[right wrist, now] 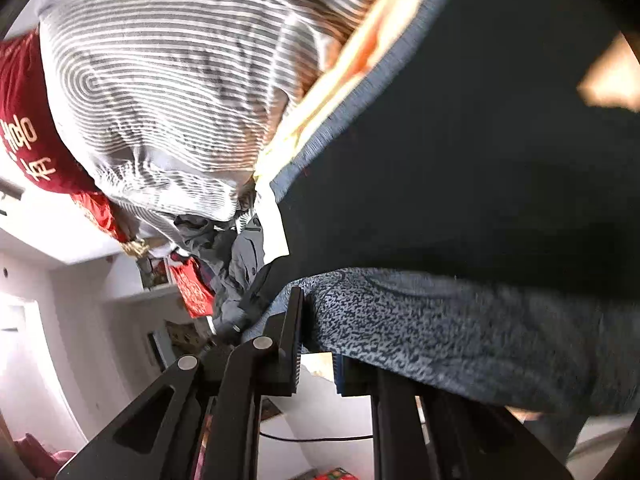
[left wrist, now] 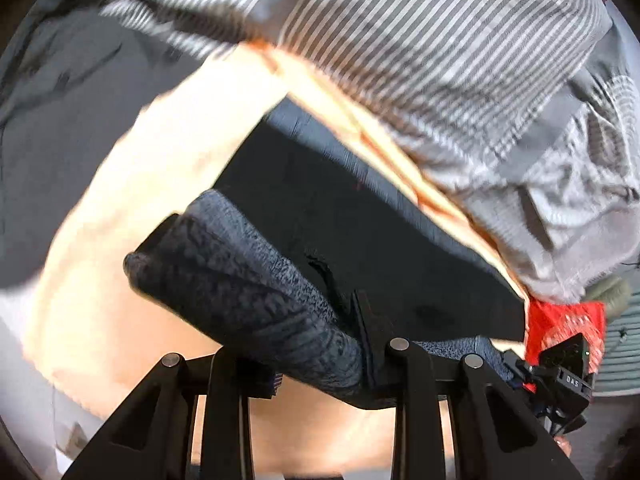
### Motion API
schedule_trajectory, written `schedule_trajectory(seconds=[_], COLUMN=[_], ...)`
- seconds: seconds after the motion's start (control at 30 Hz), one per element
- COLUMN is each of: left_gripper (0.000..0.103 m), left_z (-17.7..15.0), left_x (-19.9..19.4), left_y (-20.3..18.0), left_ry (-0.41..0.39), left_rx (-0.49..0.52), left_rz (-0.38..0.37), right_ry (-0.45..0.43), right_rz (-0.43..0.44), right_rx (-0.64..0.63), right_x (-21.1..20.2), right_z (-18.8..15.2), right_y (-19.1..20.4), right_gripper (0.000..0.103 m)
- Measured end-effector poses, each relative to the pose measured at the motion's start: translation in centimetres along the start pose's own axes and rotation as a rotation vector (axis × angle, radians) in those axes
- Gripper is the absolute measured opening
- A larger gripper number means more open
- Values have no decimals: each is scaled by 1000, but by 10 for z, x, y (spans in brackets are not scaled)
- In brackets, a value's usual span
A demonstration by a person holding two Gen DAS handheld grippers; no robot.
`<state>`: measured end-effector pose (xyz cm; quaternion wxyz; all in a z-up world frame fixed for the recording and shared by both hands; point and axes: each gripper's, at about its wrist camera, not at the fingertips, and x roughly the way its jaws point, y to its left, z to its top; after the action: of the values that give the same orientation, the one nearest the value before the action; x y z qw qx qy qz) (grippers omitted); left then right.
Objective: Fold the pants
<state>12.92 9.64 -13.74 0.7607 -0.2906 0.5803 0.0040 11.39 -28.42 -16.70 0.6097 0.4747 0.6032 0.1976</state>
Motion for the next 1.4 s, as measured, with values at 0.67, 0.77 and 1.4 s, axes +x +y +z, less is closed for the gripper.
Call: schedule_trajectory(seconds=[0.67,0.77,1.4], left_gripper=[58,80,85], left_z=[119,119,41], left_x=[108,80,164], left_y=[-39,-47,-97], left_ry=[-73,-171,22], left_rx=[5,60,351], left_rz=[254,362,572], right_ry=[141,154,93], right_rz=[-260,-225,-329], right_rx=[-58,-70,-117], right_x=[115,114,39], right_z=[196,199,140], right_y=[-29,-21,-48], right_gripper=[29,59,55])
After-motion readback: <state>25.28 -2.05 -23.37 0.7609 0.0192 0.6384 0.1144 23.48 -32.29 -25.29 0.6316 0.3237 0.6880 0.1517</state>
